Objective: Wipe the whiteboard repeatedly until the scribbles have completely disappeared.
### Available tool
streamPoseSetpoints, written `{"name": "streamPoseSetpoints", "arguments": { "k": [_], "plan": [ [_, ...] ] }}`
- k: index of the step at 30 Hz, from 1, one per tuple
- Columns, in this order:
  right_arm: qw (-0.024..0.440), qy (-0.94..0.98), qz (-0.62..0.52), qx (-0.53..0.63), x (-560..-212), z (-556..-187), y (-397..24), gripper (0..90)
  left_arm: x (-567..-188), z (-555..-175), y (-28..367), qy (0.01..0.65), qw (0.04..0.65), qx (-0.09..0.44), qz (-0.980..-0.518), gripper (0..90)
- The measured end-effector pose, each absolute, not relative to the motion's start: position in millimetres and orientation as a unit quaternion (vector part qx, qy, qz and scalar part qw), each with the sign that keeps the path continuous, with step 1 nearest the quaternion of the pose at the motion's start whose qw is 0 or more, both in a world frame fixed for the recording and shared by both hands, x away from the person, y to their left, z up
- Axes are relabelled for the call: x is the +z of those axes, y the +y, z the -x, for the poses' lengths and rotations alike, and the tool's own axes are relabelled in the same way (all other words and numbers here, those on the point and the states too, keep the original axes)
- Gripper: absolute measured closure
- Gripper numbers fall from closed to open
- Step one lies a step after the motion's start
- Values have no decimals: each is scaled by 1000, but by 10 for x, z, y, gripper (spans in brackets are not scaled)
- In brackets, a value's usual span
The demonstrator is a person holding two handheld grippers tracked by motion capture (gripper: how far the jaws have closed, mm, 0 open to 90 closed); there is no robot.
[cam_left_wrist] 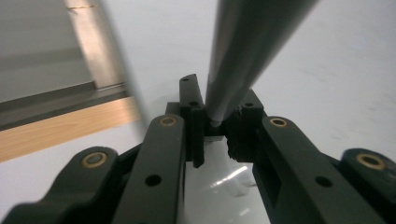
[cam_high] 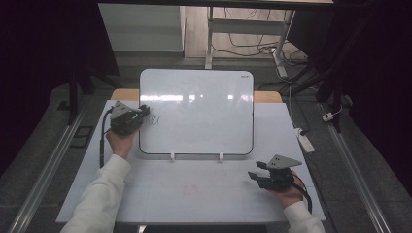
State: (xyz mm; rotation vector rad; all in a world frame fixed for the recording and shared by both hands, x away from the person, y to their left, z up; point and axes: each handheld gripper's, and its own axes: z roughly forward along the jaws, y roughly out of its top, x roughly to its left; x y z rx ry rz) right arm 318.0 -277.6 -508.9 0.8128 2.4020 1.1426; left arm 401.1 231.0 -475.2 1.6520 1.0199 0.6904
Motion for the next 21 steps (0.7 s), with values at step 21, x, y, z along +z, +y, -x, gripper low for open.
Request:
{"name": "streamPoseSetpoints", "arguments": {
  "k": [21],
  "plan": [
    [179, 852, -284, 401, -5097, -3185, -2746, 463, -4871, -3875, 2013, 391, 504, 278, -718, 774]
  ]
}}
